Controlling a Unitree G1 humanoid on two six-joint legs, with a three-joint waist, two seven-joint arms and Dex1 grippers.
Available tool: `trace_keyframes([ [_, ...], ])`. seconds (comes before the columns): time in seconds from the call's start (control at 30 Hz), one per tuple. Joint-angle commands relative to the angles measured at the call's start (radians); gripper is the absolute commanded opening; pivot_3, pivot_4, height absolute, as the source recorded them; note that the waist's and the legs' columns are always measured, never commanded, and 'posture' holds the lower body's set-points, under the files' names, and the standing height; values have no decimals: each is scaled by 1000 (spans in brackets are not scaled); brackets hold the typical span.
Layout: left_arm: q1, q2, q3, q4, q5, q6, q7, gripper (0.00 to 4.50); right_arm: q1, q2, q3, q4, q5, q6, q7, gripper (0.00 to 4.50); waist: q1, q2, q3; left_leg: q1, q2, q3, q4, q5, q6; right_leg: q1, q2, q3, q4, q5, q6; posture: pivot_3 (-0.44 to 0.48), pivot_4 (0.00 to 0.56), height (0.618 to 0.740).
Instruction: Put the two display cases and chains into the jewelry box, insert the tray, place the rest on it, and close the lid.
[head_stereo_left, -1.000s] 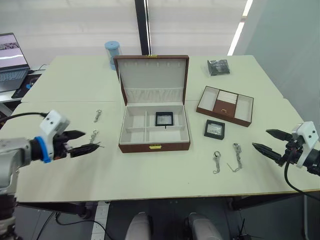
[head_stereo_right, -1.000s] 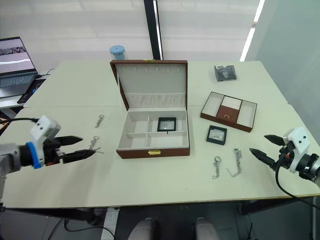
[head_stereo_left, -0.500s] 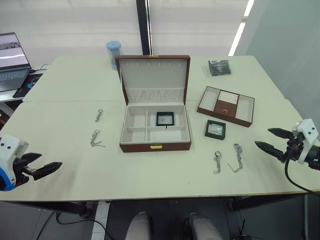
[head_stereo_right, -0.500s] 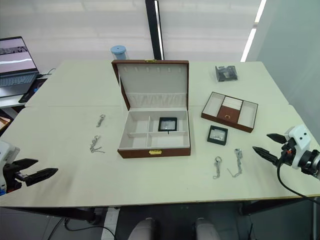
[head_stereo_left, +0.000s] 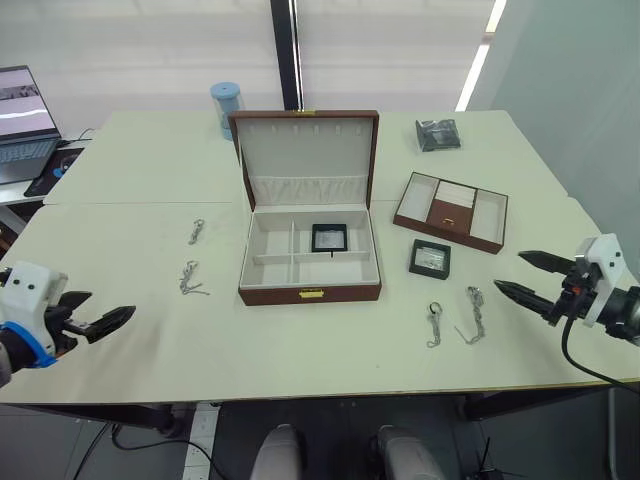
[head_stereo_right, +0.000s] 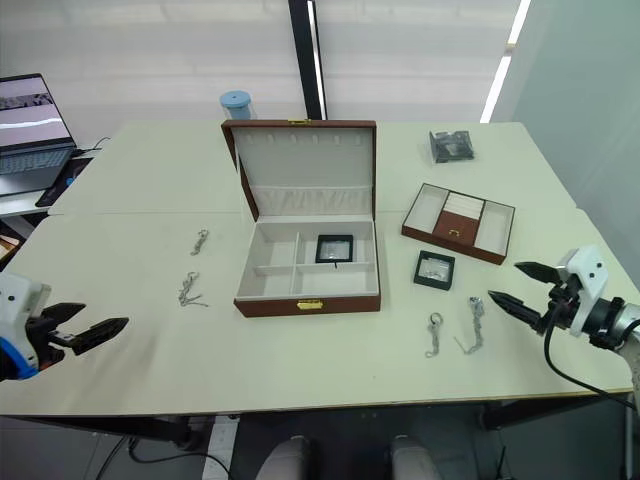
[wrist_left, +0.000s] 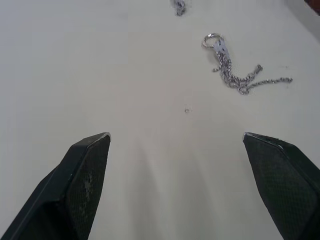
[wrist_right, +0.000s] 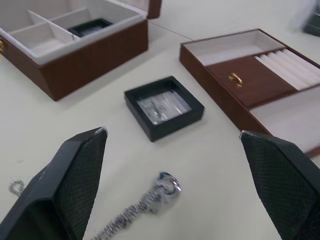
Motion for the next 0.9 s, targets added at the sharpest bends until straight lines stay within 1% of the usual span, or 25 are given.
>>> trace_keyframes([
  [0.03, -16, -78, 2, -81, -24, -25, 102, 4377, 3, 31, 40, -144, 41, 22, -17, 4500, 0, 0, 0, 0, 0, 0, 0, 0, 0, 0, 0, 0, 0, 0, 0, 0, 150, 740],
  [0.13, -40, -156, -9, -104, -30, -39, 177, 4377, -8, 65, 114, -233, 42, 28, -18, 4500, 0, 0, 0, 0, 0, -1, 0, 0, 0, 0, 0, -1, 0, 0, 0, 0, 150, 740],
  [0.3, -92, -262, -66, -133, -21, -70, 291, 4377, -35, 101, 232, -312, 24, 15, -14, 4500, 1, -1, -1, 0, -1, -2, 1, 0, 0, 1, 0, -1, 0, 0, 0, 0, 150, 740],
  [0.43, -98, -315, -124, -128, 3, -111, 347, 4377, -52, 133, 298, -332, -8, 3, -34, 4500, 1, -2, -1, 0, -1, -2, 1, 0, 0, 1, 0, -2, 0, 0, 0, 0, 150, 740],
  [0.53, -99, -334, -158, -112, 13, -144, 369, 4377, -57, 149, 337, -334, -38, -7, -43, 4500, 1, -2, -1, 0, -1, -2, 1, 0, 0, 1, 0, -2, 0, 0, 0, 0, 150, 740],
  [0.67, -140, -327, -180, -28, 36, -201, 391, 4377, -88, 171, 364, -344, -44, 17, -71, 4500, 1, -2, -1, 0, -1, -3, 1, 0, 0, 1, 0, -2, 0, 0, 0, 0, 150, 740],
  [0.9, -203, -314, -227, 114, 60, -263, 375, 4377, -122, 188, 383, -383, -29, 72, -109, 4500, 2, -2, -1, 0, -1, -3, 1, 0, 0, 1, 0, -2, 0, 0, 0, 0, 150, 740],
])
